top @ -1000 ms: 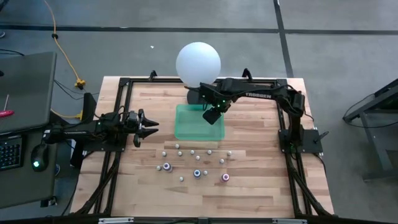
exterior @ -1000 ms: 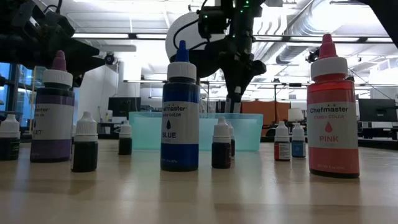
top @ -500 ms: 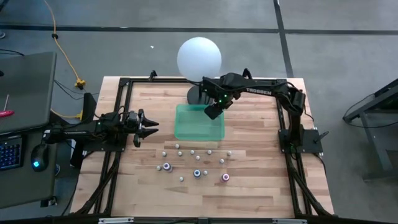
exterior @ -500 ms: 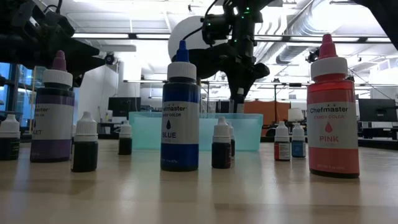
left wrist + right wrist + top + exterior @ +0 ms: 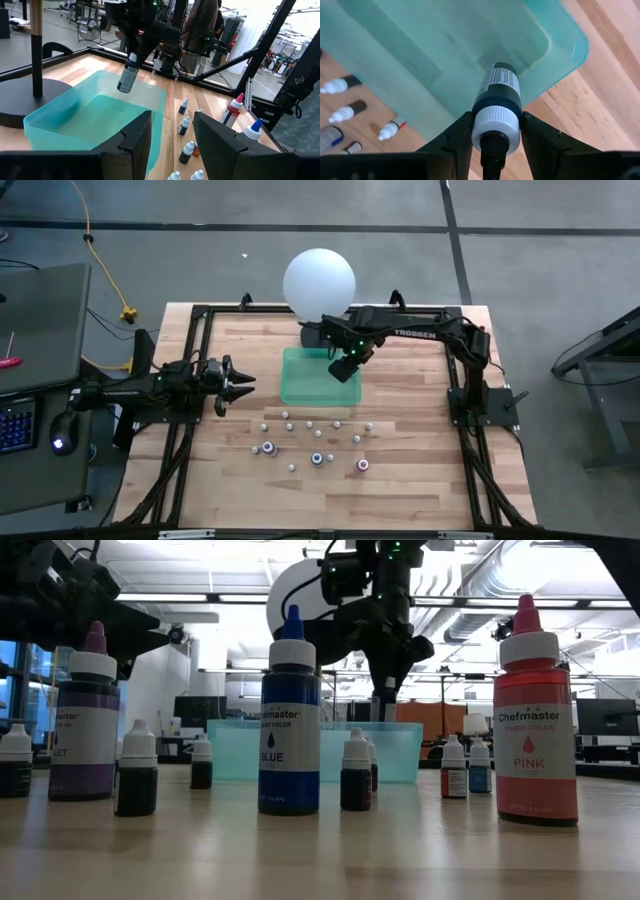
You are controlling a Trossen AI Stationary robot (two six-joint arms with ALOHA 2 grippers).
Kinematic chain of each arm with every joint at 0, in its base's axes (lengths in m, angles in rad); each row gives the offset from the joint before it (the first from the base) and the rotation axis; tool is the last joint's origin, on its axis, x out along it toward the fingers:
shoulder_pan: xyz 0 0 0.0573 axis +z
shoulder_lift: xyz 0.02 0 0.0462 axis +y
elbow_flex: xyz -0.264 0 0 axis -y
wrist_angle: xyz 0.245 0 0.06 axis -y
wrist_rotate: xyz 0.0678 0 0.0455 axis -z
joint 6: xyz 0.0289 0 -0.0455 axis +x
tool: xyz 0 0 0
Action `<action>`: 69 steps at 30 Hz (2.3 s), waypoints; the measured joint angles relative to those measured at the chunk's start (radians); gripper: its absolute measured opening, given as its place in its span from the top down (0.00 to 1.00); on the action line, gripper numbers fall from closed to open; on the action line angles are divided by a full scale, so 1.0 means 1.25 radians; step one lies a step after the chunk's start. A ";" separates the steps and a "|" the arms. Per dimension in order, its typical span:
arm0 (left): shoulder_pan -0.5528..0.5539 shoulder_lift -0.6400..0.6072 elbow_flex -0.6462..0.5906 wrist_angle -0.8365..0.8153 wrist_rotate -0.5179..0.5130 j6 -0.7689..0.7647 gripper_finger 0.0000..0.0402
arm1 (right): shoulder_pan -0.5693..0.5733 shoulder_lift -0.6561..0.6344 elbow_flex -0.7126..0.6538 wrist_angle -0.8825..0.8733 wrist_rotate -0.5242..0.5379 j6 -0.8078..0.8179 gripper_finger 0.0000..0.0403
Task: Pick & Place food coloring
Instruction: Put the large black food coloring bottle into the bin, then put the large pink food coloring bottle into the bin
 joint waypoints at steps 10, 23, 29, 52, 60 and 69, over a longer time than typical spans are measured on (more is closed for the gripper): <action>0.000 0.000 0.000 0.000 0.000 0.000 0.63 | 0.060 0.000 0.000 -0.016 -0.002 0.023 0.65; 0.000 0.000 0.000 0.000 0.000 0.000 0.63 | 0.118 -0.001 -0.060 0.041 0.002 0.082 0.65; 0.000 0.000 0.000 0.000 0.000 0.000 0.63 | 0.116 -0.001 -0.108 0.073 -0.011 0.096 0.65; 0.000 0.000 0.000 0.000 0.000 0.000 0.63 | 0.116 -0.009 -0.139 0.091 -0.048 0.084 0.53; 0.000 0.000 0.000 0.000 0.000 0.000 0.63 | 0.116 -0.014 -0.139 0.058 -0.060 0.076 0.47; 0.000 0.000 0.000 0.000 0.000 0.000 0.63 | 0.101 -0.106 -0.138 0.059 -0.054 0.077 0.46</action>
